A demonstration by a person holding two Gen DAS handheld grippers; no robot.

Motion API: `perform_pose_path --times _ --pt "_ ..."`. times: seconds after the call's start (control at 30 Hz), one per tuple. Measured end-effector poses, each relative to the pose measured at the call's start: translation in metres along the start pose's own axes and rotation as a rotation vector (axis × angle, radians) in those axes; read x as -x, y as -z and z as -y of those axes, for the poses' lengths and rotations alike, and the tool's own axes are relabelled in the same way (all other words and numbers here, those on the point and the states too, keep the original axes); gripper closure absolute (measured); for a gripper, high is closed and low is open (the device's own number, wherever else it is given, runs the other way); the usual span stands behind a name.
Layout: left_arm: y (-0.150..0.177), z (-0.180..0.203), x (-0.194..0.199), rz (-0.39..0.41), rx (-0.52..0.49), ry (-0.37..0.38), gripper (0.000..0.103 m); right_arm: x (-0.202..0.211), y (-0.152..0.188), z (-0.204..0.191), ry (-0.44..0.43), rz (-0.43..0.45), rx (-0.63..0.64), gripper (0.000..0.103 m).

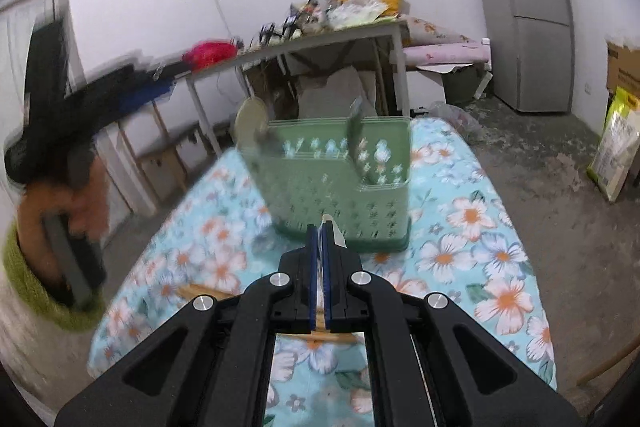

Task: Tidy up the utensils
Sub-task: 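Lower the white paddle into the green holder with the right tool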

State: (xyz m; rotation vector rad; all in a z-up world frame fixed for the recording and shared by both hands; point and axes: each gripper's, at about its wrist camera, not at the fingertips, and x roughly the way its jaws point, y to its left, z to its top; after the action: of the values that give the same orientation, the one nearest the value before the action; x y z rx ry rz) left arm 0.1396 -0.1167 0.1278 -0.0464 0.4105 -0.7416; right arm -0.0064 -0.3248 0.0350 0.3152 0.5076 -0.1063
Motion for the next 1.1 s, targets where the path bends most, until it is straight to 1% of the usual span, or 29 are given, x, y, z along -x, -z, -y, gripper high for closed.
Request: perform_pose_path --times 0.13,0.3,0.33,0.4,0.5,0.67,0.8,0.93,1.1 --pt "0.022 -0.024 0.012 -0.039 0.089 -0.02 0.039 0.01 -0.021 0.025 -0.047 0.06 -0.071 0.101" --pt "0.059 -0.048 0.029 -0.096 0.181 -0.062 0.036 0.02 -0.059 0.052 -0.157 0.17 -0.16 0.101" --pt "0.065 -0.051 0.032 -0.103 0.193 -0.069 0.036 0.021 -0.064 0.056 -0.174 0.19 -0.171 0.101" --pt "0.073 -0.058 0.035 -0.12 0.209 -0.078 0.034 0.022 -0.081 0.066 -0.233 0.249 -0.204 0.101" --pt "0.085 -0.066 0.042 -0.14 0.226 -0.1 0.033 0.014 -0.1 0.077 -0.317 0.302 -0.248 0.101" --pt "0.091 -0.076 0.051 -0.139 0.256 -0.129 0.033 -0.014 -0.118 0.087 -0.414 0.347 -0.306 0.101" --pt "0.09 -0.079 0.055 -0.129 0.253 -0.15 0.033 -0.043 -0.127 0.089 -0.449 0.349 -0.311 0.101" --pt "0.09 -0.079 0.058 -0.128 0.24 -0.166 0.033 -0.073 -0.125 0.093 -0.427 0.341 -0.306 0.101" --pt "0.093 -0.083 0.062 -0.133 0.24 -0.18 0.033 -0.105 -0.11 0.102 -0.404 0.31 -0.315 0.1"
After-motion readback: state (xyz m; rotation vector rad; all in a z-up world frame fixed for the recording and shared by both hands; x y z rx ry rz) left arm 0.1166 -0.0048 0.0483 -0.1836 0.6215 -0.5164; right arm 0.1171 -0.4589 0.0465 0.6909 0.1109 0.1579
